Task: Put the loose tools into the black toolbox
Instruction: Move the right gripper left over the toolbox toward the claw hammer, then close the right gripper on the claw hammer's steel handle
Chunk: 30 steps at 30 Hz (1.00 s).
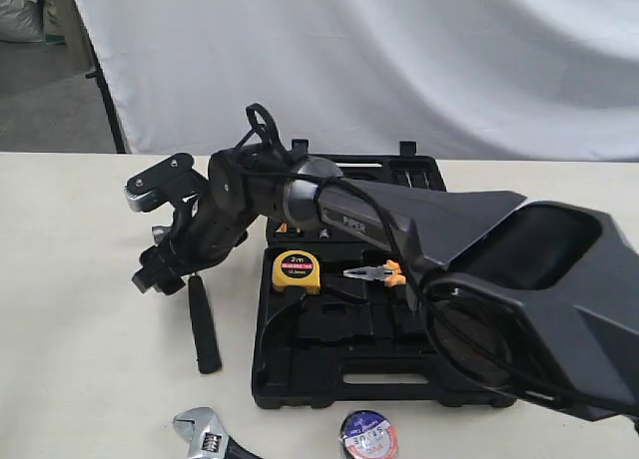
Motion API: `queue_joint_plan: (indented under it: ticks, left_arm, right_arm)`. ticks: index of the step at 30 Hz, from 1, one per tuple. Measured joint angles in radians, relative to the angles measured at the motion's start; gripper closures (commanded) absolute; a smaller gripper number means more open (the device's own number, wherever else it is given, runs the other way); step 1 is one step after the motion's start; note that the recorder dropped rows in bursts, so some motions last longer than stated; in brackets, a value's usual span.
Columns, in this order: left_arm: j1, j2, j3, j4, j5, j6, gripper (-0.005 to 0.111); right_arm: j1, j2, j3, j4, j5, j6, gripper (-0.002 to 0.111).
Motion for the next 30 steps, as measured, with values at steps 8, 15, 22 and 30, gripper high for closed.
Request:
queue_joint_plan:
  ticks: [8,15,22,30]
  left_arm:
    - [0.0,0.0,0.0,0.0,0.0,0.0,0.106]
    - [0.0,0.0,0.0,0.0,0.0,0.0,0.106]
    - [0.0,0.0,0.0,0.0,0.0,0.0,0.106]
    - [0.0,0.0,0.0,0.0,0.0,0.0,0.106]
  right_arm:
    - [-0.006,0.115,-0.129,-0.002,-0.035,-0.024,0.086]
    - [0.015,0.126,-0.153,0.013,-0.026,-0.021,0.109]
    - [0.042,0.111,-0.153,0.103,0.001,-0.024,0.109]
    - [0.039,-0.032,-0.142,0.189,0.161,-0.077,0.109]
